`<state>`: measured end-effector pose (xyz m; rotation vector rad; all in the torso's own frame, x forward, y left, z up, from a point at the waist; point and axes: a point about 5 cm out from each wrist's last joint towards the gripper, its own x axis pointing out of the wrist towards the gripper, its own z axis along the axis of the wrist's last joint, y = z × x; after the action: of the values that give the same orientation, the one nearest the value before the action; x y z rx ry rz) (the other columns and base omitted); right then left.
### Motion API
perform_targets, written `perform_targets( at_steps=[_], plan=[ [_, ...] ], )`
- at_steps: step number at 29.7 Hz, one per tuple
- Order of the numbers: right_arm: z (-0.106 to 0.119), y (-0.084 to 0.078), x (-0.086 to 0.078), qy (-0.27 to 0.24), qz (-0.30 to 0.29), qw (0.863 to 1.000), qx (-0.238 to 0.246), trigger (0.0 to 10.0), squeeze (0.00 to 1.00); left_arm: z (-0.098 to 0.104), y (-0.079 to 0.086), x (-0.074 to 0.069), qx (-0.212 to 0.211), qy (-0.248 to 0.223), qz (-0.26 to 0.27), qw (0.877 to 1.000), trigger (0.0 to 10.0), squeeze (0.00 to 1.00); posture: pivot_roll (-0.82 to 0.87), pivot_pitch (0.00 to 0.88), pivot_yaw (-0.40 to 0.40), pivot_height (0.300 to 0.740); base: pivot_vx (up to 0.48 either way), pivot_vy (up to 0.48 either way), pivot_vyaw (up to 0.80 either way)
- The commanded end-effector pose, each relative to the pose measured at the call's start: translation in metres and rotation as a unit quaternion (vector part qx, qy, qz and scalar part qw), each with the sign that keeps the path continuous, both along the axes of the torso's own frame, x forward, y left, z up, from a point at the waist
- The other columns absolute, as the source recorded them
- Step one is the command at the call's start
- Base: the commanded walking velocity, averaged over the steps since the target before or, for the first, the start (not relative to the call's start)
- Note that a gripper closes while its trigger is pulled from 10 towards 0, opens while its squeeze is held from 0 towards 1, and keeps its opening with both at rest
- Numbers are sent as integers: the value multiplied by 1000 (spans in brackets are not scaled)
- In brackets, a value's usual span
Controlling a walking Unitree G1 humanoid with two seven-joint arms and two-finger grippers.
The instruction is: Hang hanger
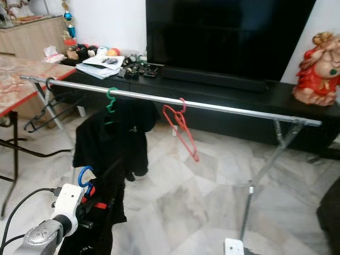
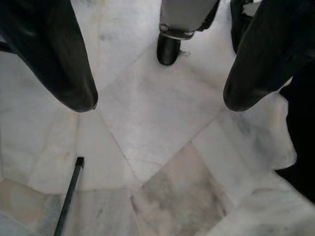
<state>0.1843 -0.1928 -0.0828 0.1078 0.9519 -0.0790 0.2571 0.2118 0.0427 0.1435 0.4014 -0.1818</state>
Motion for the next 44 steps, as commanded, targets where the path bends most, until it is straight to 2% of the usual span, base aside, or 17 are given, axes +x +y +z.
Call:
perform_targets(
  at_steps=[1,5,10,17,44],
  plan=[
    [0,4,1,-1,7,1000,3,10000,0,13,5,7,12,-33,4,999,10000,0,134,0,-7,740,0,0,0],
    [0,3,2,-1,5,1000,1,10000,0,14,9,10,33,-32,9,999,10000,0,139,0,-14,740,0,0,0],
    [1,2,2,-2,5,1000,1,10000,0,13,4,12,40,-29,-11,999,10000,0,139,0,-20,740,0,0,0],
    [1,1,3,-1,10,1000,-3,10000,0,11,-2,11,34,-27,-15,999,10000,0,144,0,-30,740,0,0,0],
    [0,2,0,10,19,1000,-11,10000,0,8,-5,8,31,-21,-21,999,10000,0,150,0,-32,740,327,0,0]
  ],
)
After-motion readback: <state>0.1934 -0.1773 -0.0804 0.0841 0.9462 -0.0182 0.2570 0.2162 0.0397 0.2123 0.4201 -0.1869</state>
